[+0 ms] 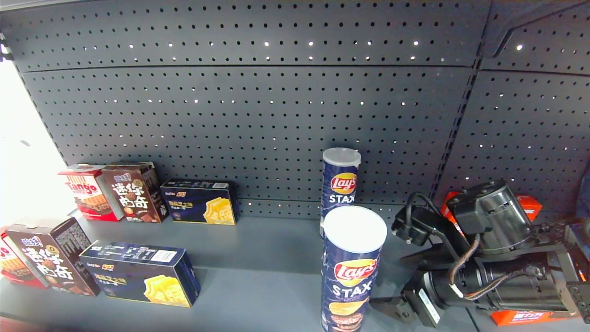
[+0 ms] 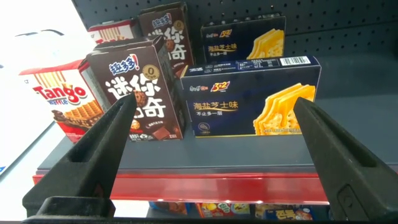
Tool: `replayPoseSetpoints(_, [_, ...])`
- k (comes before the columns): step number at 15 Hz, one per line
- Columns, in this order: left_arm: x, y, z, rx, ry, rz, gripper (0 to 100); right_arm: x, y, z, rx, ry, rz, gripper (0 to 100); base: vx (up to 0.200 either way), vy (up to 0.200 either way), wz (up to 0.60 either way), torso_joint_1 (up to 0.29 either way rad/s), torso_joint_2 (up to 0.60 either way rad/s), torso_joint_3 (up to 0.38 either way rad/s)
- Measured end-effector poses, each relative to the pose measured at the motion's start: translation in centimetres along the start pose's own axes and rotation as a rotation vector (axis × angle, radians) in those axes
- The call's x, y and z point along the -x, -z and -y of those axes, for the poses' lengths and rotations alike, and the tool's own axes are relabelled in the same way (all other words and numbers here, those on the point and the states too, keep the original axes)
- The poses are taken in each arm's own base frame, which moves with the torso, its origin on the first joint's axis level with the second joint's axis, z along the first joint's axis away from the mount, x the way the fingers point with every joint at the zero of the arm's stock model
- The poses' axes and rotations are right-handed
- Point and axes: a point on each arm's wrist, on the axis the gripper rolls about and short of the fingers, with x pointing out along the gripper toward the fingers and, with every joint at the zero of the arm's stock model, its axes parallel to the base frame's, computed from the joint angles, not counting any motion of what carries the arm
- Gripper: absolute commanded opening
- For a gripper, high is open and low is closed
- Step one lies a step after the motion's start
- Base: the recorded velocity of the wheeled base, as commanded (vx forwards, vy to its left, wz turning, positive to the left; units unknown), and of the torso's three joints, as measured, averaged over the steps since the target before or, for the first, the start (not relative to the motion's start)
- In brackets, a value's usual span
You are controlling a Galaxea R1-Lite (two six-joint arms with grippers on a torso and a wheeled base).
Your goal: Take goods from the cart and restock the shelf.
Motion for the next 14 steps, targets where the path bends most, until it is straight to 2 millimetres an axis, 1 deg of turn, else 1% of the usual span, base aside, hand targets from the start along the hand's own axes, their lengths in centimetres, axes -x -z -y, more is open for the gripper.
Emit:
replayPoseSetpoints(2, [0.0,0.0,0.0,0.0,0.0,0.001,100,0.1,0.1,0.0,-0.002,0.001,0.0,100,0.0,0.0,0.0,0.0,0.0,0.0])
replayPoseSetpoints(3, [0.0,0.0,0.0,0.001,-0.001,0.003,100,0.5,0.2,0.2,-0.012,0.008,0.009,100,0.0,0.0,0.0,0.0,0.0,0.0])
replayPoseSetpoints(5, [0.1,0.0,0.0,0.003,-0.001,0.01,100,2.2,0.2,0.9,-0.051,0.035,0.059,100,0.0,0.0,0.0,0.0,0.0,0.0])
replayPoseSetpoints(6, [0.1,0.0,0.0,0.003,-0.001,0.011,100,3.6,0.0,1.4,-0.074,0.061,0.104,100,0.0,0.0,0.0,0.0,0.0,0.0])
replayPoseSetpoints(8, [0.2,0.3,0.0,0.001,-0.001,0.005,100,6.9,-0.1,2.5,-0.129,0.145,0.212,100,0.0,0.0,0.0,0.0,0.0,0.0])
replayPoseSetpoints(9, [0.2,0.4,0.0,0.0,-0.001,0.0,100,9.3,0.2,3.1,-0.165,0.201,0.284,100,0.0,0.0,0.0,0.0,0.0,0.0])
replayPoseSetpoints(10, [0.2,0.6,0.0,-0.003,-0.002,-0.004,100,11.7,1.0,3.8,-0.206,0.275,0.352,100,0.0,0.0,0.0,0.0,0.0,0.0])
replayPoseSetpoints(11, [0.2,0.7,0.0,-0.004,-0.002,-0.005,100,13.8,2.0,4.2,-0.242,0.344,0.41,100,0.0,0.0,0.0,0.0,0.0,0.0])
replayPoseSetpoints(12, [0.2,0.9,0.1,-0.005,-0.003,-0.007,100,16.1,3.6,4.2,-0.28,0.428,0.474,100,0.0,0.0,0.0,0.0,0.0,0.0])
replayPoseSetpoints(13, [0.3,1.0,0.1,-0.005,-0.003,-0.005,100,18.0,5.4,3.8,-0.313,0.511,0.529,100,0.0,0.0,0.0,0.0,0.0,0.0])
replayPoseSetpoints(14, [0.3,1.0,0.1,-0.005,-0.002,-0.003,100,19.3,7.4,3.0,-0.341,0.588,0.573,100,0.0,0.0,0.0,0.0,0.0,0.0])
